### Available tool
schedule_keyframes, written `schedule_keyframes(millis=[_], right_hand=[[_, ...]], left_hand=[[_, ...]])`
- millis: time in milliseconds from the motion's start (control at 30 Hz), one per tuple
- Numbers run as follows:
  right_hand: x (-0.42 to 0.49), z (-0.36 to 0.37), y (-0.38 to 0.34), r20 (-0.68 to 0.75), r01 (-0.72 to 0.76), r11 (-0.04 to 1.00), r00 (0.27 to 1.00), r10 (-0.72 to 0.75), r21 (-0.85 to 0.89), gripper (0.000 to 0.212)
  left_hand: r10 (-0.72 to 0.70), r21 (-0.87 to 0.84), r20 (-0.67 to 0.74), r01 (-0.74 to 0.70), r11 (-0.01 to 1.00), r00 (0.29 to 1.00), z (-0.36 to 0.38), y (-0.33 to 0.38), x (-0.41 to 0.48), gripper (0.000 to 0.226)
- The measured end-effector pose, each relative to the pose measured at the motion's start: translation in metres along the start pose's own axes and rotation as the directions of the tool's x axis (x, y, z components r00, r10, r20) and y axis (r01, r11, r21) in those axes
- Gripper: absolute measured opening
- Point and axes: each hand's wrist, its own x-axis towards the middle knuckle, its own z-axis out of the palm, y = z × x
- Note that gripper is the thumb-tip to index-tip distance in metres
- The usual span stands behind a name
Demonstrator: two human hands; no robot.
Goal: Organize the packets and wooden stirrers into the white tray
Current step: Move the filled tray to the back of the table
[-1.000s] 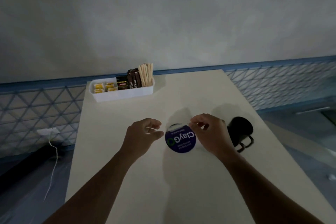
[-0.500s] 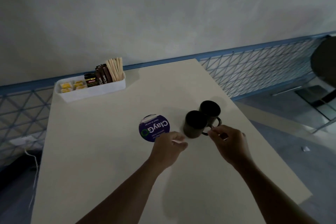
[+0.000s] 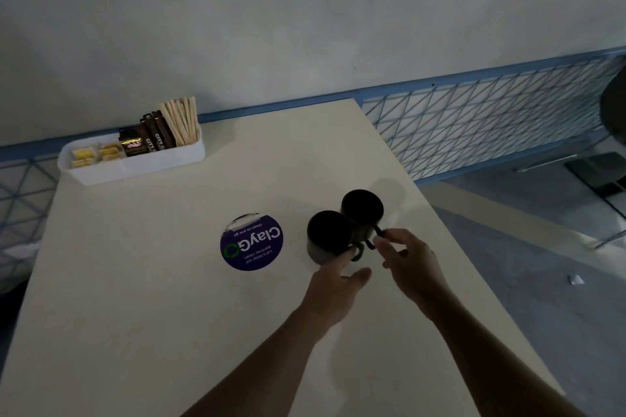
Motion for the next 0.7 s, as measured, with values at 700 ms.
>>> schedule_keyframes(millis=[700], right_hand=[[0.03, 0.036, -0.018, 0.19, -0.153, 0.92, 0.978, 0.088, 0.362, 0.03]], left_hand=[[-0.167, -0.397, -0.461, -0.034, 0.917, 0.872, -0.025, 0.0, 0.009, 0.029]])
